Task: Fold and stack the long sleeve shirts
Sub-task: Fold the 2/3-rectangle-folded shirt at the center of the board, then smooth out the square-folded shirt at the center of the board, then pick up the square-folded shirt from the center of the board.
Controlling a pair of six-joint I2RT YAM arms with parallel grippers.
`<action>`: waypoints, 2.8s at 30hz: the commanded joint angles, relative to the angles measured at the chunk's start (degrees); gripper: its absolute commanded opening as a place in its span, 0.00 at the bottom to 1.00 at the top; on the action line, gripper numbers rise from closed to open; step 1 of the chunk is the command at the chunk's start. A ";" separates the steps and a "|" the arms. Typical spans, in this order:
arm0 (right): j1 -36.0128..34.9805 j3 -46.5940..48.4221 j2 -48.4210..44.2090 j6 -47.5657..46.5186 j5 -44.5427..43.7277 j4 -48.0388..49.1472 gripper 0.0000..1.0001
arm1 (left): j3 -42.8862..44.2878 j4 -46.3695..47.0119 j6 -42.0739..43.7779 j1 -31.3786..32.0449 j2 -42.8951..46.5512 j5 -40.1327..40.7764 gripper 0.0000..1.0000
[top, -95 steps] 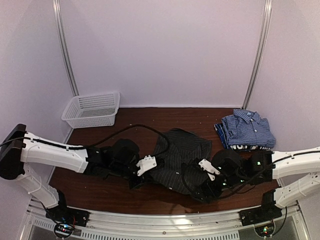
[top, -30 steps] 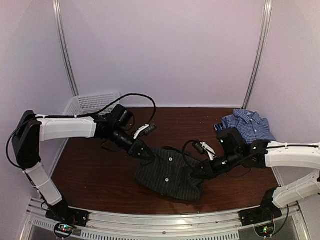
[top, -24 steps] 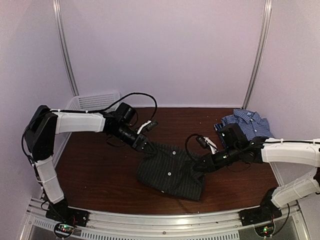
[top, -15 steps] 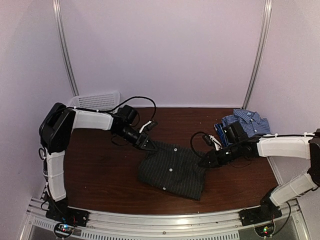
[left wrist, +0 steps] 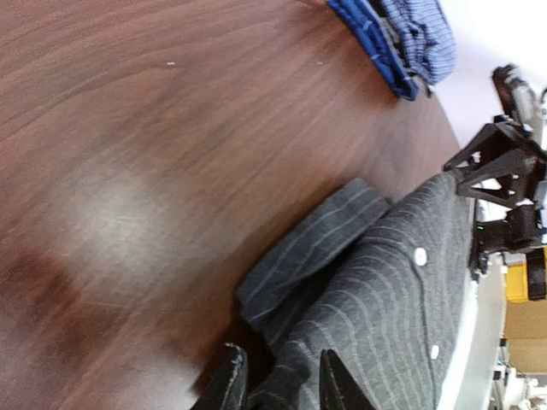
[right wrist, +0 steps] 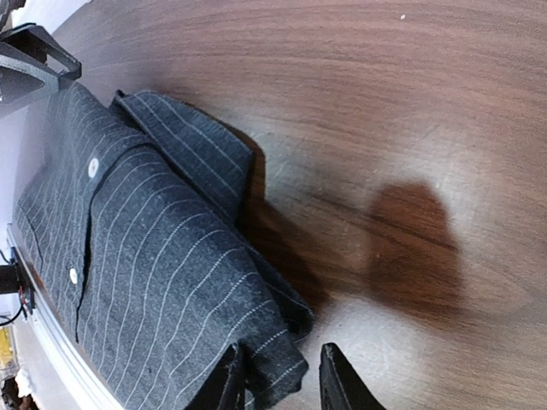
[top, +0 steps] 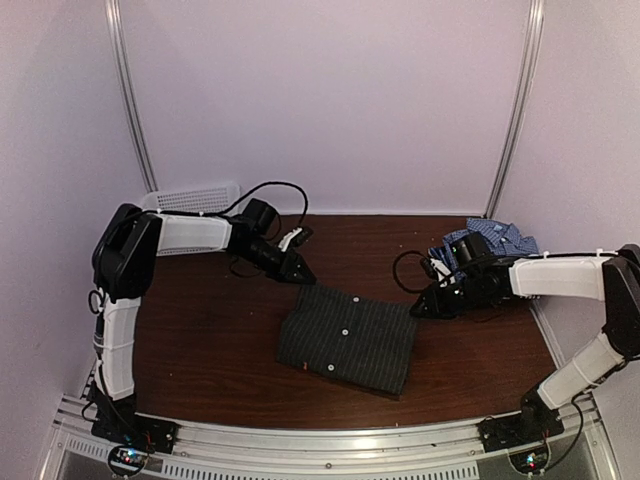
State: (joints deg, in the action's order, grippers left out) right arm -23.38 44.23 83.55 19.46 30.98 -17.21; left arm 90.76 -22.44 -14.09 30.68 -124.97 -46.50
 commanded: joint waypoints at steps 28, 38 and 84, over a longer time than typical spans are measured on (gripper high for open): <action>-8.40 -8.14 4.82 5.57 0.60 23.71 0.35 | -45.58 48.85 -17.73 17.51 19.66 24.88 0.28; -5.20 -9.81 5.72 3.37 -2.25 21.11 0.39 | -54.48 52.33 -19.53 18.51 21.38 32.11 0.27; -6.08 26.38 35.10 -25.22 27.91 -6.26 0.77 | -62.54 46.05 -16.47 20.28 41.62 41.75 0.28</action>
State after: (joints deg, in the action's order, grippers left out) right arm -28.91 74.81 118.83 -6.31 55.40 -23.40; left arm 29.19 21.17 -30.74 50.63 -83.46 -4.93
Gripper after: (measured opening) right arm 0.781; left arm 0.279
